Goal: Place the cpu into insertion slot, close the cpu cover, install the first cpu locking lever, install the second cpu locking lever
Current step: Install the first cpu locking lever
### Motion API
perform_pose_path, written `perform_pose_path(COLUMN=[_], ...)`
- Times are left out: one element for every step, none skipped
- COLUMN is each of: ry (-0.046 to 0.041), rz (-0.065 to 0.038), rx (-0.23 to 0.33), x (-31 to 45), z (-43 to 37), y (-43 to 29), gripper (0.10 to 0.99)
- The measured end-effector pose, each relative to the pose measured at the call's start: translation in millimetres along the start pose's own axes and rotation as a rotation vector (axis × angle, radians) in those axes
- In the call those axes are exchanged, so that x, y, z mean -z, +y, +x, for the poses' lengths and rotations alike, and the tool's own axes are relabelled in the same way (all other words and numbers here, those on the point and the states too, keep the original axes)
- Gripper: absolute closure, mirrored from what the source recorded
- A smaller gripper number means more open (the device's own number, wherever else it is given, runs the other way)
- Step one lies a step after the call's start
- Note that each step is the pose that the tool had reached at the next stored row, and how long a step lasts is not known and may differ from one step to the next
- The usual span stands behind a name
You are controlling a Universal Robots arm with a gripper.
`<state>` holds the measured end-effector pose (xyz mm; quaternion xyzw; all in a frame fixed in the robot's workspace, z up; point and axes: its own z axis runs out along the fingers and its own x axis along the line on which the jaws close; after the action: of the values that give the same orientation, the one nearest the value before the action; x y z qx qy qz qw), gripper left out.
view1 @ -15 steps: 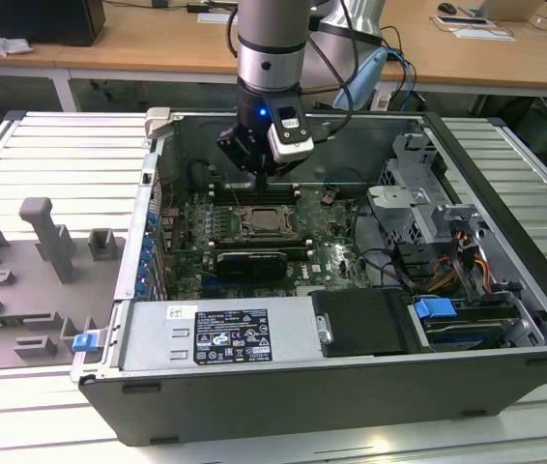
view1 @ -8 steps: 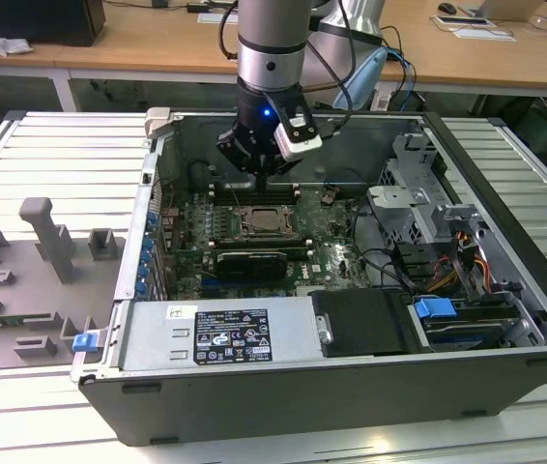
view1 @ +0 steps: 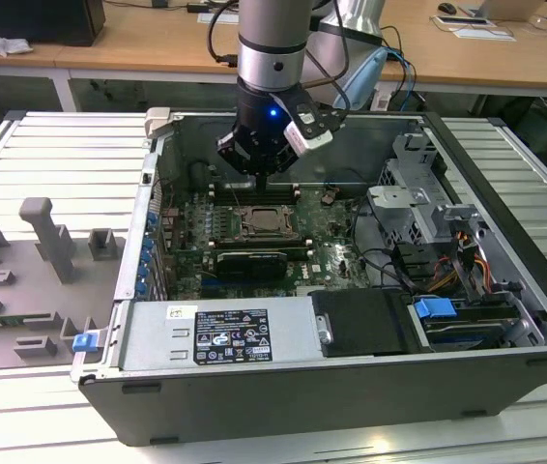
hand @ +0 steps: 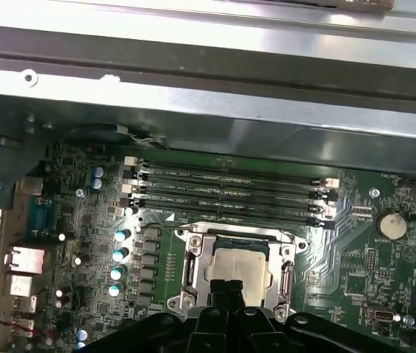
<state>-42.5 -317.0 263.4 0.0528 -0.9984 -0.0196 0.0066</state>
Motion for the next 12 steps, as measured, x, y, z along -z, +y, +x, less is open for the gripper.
perform_pose_path(ry=[-0.0001, 0.0000, 0.0000, 0.0000, 0.0000, 0.0000, 0.0000, 0.0000, 0.0000, 0.0000, 0.0001, 0.0000], rz=[0.000, 0.000, 0.000, 0.000, 0.000, 0.000, 0.000, 0.000, 0.000, 0.000, 0.000, 0.000], rx=[0.001, 0.001, 0.001, 0.001, 0.001, 0.001, 0.001, 0.001, 0.001, 0.001, 0.001, 0.001], x=[-0.1, -0.1, 0.0, -0.1, -0.1, -0.1, -0.1, -0.2, -0.2, -0.2, -0.2, -0.3], z=[0.9, 1.7, 2.6, 3.5, 4.6, 6.6, 8.1, 9.2, 10.5, 11.8, 13.8, 18.1], y=[0.1, 0.2, 0.3, 0.4, 0.5, 0.7, 0.8, 1.0, 1.1, 1.2, 1.4, 1.9], gripper=[0.980, 0.980, 0.980, 0.980, 0.980, 0.980, 0.980, 0.980, 0.980, 0.980, 0.980, 0.980])
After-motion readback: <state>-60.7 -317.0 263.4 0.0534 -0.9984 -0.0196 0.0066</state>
